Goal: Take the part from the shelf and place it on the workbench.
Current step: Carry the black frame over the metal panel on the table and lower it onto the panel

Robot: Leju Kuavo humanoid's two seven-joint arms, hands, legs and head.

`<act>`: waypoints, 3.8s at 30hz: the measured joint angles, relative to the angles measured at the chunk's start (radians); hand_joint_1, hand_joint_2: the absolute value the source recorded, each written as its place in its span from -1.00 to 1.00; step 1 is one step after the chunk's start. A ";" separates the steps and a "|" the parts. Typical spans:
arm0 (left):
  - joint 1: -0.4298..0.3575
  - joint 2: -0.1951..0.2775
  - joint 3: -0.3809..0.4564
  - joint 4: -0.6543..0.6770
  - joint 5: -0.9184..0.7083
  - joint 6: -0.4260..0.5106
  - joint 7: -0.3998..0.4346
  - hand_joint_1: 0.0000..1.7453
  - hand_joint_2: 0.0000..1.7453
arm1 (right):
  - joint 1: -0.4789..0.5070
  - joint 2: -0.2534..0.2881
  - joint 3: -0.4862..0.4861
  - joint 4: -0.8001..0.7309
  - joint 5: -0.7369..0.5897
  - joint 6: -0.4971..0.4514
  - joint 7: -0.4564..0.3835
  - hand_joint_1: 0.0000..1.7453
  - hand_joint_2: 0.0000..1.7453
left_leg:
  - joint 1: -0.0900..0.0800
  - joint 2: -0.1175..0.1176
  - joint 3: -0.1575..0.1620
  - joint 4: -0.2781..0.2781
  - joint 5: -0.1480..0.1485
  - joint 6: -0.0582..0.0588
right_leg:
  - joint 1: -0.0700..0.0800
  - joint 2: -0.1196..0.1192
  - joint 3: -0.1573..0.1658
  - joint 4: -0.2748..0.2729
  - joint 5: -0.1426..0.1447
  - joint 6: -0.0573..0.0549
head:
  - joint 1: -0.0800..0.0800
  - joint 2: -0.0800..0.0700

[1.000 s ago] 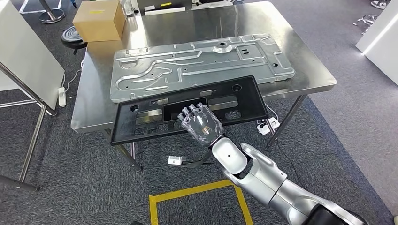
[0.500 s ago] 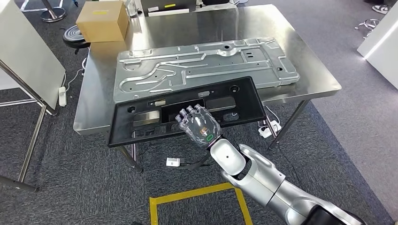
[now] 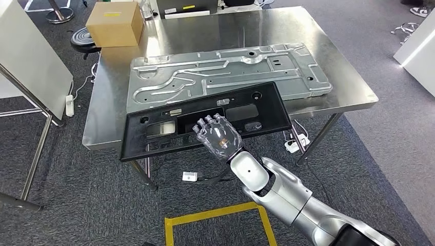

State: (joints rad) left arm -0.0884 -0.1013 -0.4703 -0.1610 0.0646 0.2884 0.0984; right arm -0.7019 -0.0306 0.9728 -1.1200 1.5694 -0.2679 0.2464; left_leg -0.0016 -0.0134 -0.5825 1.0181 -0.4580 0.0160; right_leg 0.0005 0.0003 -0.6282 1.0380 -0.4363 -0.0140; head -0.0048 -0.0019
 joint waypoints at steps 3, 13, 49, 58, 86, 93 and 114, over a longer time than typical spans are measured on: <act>-0.001 0.001 -0.001 0.000 0.000 0.000 0.000 -1.00 1.00 | -0.002 0.002 0.000 0.000 0.000 0.000 0.000 0.98 1.00 | 0.001 0.004 -0.022 0.060 -0.041 -0.017 | -0.012 -0.002 0.016 -0.019 0.003 -0.009 | -0.003 0.000; -0.003 0.005 -0.008 0.000 0.001 0.001 0.002 -1.00 1.00 | 0.001 0.006 0.000 0.001 0.000 -0.002 0.004 0.98 1.00 | 0.017 0.010 -0.029 0.016 0.025 -0.033 | -0.016 0.001 0.029 -0.001 -0.023 0.010 | -0.005 0.000; -0.007 0.011 -0.019 0.000 -0.002 0.001 0.003 -1.00 1.00 | -0.009 0.008 0.000 0.007 0.000 -0.006 0.012 0.98 1.00 | 0.017 0.006 -0.019 -0.002 0.023 0.008 | -0.014 0.000 0.000 0.067 -0.073 0.028 | -0.003 0.000; -0.008 0.011 -0.027 0.000 -0.002 0.000 0.003 -1.00 1.00 | -0.007 0.007 0.000 0.012 0.000 -0.007 0.014 0.98 1.00 | 0.010 0.001 0.000 0.004 -0.001 0.006 | -0.008 0.000 -0.021 0.033 0.005 0.015 | -0.003 0.000; -0.007 0.014 -0.039 0.001 -0.002 0.000 0.001 -1.00 1.00 | -0.002 0.007 0.000 0.018 0.000 -0.012 0.020 0.98 1.00 | 0.016 0.005 0.003 -0.003 0.002 0.013 | -0.015 0.000 -0.091 0.190 -0.060 0.027 | 0.000 0.000; -0.010 0.014 -0.039 0.001 -0.002 0.000 0.002 -1.00 1.00 | -0.005 0.007 0.000 0.017 0.000 -0.012 0.021 0.98 1.00 | 0.013 0.007 0.016 0.007 -0.029 -0.022 | -0.008 0.005 -0.009 0.007 -0.004 0.003 | 0.000 0.000; -0.016 0.017 -0.040 0.003 0.000 0.000 0.003 -1.00 1.00 | -0.013 0.008 0.000 0.016 0.000 -0.014 0.017 0.98 1.00 | 0.017 0.007 -0.013 -0.015 0.021 0.015 | -0.009 0.003 -0.066 0.214 -0.148 0.030 | 0.000 0.000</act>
State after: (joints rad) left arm -0.1048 -0.0846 -0.5100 -0.1583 0.0650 0.2884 0.1011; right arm -0.7153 -0.0224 0.9728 -1.1035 1.5694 -0.2816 0.2632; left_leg 0.0150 -0.0059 -0.5956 1.0030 -0.4375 0.0306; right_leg -0.0082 0.0029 -0.6942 1.2524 -0.5847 0.0165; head -0.0047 -0.0019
